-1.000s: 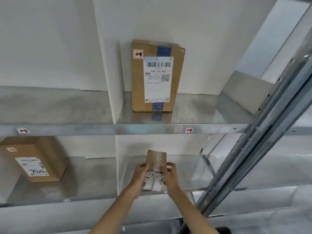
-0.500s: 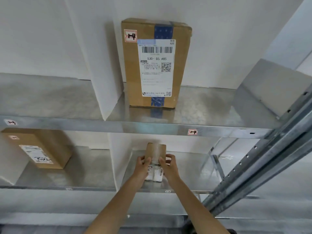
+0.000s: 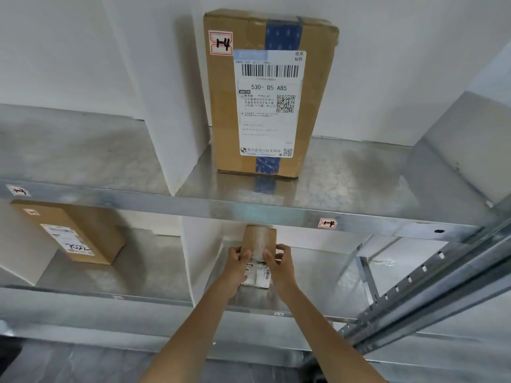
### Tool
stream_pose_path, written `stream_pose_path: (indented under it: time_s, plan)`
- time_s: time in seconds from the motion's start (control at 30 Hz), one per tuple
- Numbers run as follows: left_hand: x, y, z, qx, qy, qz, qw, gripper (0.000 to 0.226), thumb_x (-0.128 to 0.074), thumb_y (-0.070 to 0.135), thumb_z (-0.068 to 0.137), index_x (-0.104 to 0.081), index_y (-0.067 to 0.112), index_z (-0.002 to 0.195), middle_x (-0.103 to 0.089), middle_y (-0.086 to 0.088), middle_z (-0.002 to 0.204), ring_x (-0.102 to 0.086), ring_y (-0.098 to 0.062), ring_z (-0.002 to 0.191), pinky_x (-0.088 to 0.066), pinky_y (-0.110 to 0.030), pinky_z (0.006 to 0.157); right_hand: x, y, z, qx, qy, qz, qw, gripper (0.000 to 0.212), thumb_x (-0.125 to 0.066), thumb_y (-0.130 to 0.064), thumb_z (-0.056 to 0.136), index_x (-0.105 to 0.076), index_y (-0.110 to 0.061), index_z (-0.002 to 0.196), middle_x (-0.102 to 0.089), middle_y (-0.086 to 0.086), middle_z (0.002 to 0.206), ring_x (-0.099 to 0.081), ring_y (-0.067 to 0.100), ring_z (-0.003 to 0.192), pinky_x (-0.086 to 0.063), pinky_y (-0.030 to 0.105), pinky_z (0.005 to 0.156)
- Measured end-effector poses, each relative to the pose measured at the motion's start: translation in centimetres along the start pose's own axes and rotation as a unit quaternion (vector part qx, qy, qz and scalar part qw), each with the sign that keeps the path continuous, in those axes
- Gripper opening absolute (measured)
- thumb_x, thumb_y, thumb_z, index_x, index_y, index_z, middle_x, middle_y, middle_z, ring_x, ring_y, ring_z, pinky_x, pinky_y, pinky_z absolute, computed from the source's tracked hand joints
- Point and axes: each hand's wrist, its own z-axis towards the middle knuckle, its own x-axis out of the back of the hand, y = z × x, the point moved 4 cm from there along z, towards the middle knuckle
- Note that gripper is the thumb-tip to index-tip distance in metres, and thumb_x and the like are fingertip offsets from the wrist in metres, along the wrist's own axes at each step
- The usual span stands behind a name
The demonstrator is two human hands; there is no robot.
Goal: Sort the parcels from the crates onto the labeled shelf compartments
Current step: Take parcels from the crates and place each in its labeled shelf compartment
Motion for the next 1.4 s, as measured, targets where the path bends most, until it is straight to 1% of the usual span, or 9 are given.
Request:
stream_pose_path:
  time_s: [0.13, 0.23, 0.37, 0.5, 0.67, 0.83, 1.03, 1.17, 1.4]
  plan:
    - [0.0, 0.1, -0.5, 0.014, -0.009, -0.001, 1.000, 0.038, -0.047, 0.033, 0.097, -0.033, 0.014, 0.126, -0.048, -0.006, 0.130, -0.048, -0.026, 0.120, -0.037, -0.056, 0.102, -0.2, -0.1, -0.3, 0.006, 0.009, -0.012, 1.000, 0.036, -0.056, -0.024, 0.095, -0.043, -0.011, 0.125, -0.056, 0.017, 0.113, -0.058, 0.023, 0.092, -0.045, 0.023, 0.069]
    - [0.0, 0.2, -0.8, 0.009, -0.002, 0.005, 1.000, 0.037, -0.049, 0.032, 0.097, -0.035, 0.012, 0.125, -0.054, -0.009, 0.126, -0.055, -0.029, 0.115, -0.043, -0.060, 0.097, 0.0, -0.3, -0.4, 0.007, 0.004, -0.017, 1.000, 0.036, -0.055, -0.022, 0.095, -0.044, -0.009, 0.127, -0.057, 0.017, 0.112, -0.058, 0.021, 0.088, -0.044, 0.020, 0.064]
    - [0.3, 0.1, -1.2, -0.013, 0.027, 0.015, 0.999, 0.039, -0.055, 0.033, 0.093, -0.041, 0.010, 0.121, -0.060, -0.007, 0.113, -0.064, -0.017, 0.087, -0.055, -0.035, 0.065, 0.2, -0.6, -0.5, 0.009, -0.006, -0.043, 0.999, 0.038, -0.054, -0.026, 0.096, -0.046, -0.011, 0.130, -0.059, 0.012, 0.107, -0.058, 0.021, 0.089, -0.044, 0.026, 0.072]
    - [0.6, 0.6, -1.4, -0.037, 0.036, 0.026, 0.998, 0.044, -0.058, 0.030, 0.092, -0.045, 0.000, 0.121, -0.062, -0.020, 0.115, -0.065, -0.032, 0.098, -0.054, -0.047, 0.085, 0.2, -0.6, -0.7, -0.007, 0.002, -0.062, 0.998, 0.040, -0.054, -0.031, 0.095, -0.048, -0.011, 0.129, -0.061, 0.011, 0.103, -0.057, 0.021, 0.088, -0.045, 0.029, 0.076]
    - [0.9, 1.9, -2.2, -0.070, 0.056, 0.161, 0.983, 0.042, -0.042, 0.042, 0.097, -0.051, 0.007, 0.119, -0.059, 0.002, 0.099, -0.054, -0.010, 0.084, -0.037, -0.023, 0.063, 1.1, -1.2, -0.8, -0.009, 0.014, -0.091, 0.996, 0.042, -0.039, -0.035, 0.101, -0.048, -0.010, 0.133, -0.058, 0.012, 0.119, -0.056, 0.026, 0.105, -0.045, 0.030, 0.083]
    - [1.0, 4.2, -4.1, -0.172, 0.071, 0.236, 0.954, 0.039, -0.042, 0.034, 0.099, -0.050, 0.004, 0.123, -0.053, -0.011, 0.126, -0.050, -0.020, 0.113, -0.034, -0.022, 0.084, 3.1, -3.7, -1.4, 0.073, 0.086, -0.133, 0.985, 0.040, -0.039, -0.031, 0.101, -0.050, -0.004, 0.128, -0.054, 0.020, 0.128, -0.050, 0.032, 0.118, -0.038, 0.042, 0.102]
    - [0.9, 6.5, -7.4, -0.270, 0.037, 0.229, 0.935, 0.034, -0.040, 0.034, 0.100, -0.046, 0.012, 0.125, -0.047, -0.006, 0.130, -0.044, -0.007, 0.108, -0.029, -0.004, 0.080, 1.4, -7.1, -5.2, 0.197, 0.073, -0.127, 0.969, 0.031, -0.043, -0.025, 0.100, -0.051, -0.009, 0.125, -0.054, 0.011, 0.121, -0.046, 0.026, 0.116, -0.036, 0.037, 0.100]
    - [2.1, 7.2, -10.1, -0.341, 0.037, 0.223, 0.912, 0.025, -0.041, 0.031, 0.100, -0.050, 0.020, 0.121, -0.051, 0.003, 0.125, -0.044, 0.001, 0.108, -0.032, -0.013, 0.094, -0.6, -8.4, -8.1, 0.257, 0.058, -0.139, 0.955, 0.029, -0.043, -0.016, 0.100, -0.052, -0.007, 0.126, -0.057, 0.009, 0.121, -0.047, 0.026, 0.114, -0.036, 0.034, 0.097]
    - [6.6, 7.4, -16.1, -0.451, 0.043, 0.228, 0.862, 0.025, -0.042, 0.030, 0.099, -0.048, 0.030, 0.123, -0.049, 0.015, 0.122, -0.040, 0.017, 0.112, -0.025, 0.001, 0.095, -2.8, -10.7, -14.8, 0.340, 0.049, -0.080, 0.936, 0.027, -0.037, -0.032, 0.099, -0.052, -0.023, 0.120, -0.054, -0.003, 0.117, -0.047, 0.002, 0.111, -0.029, 0.004, 0.093]
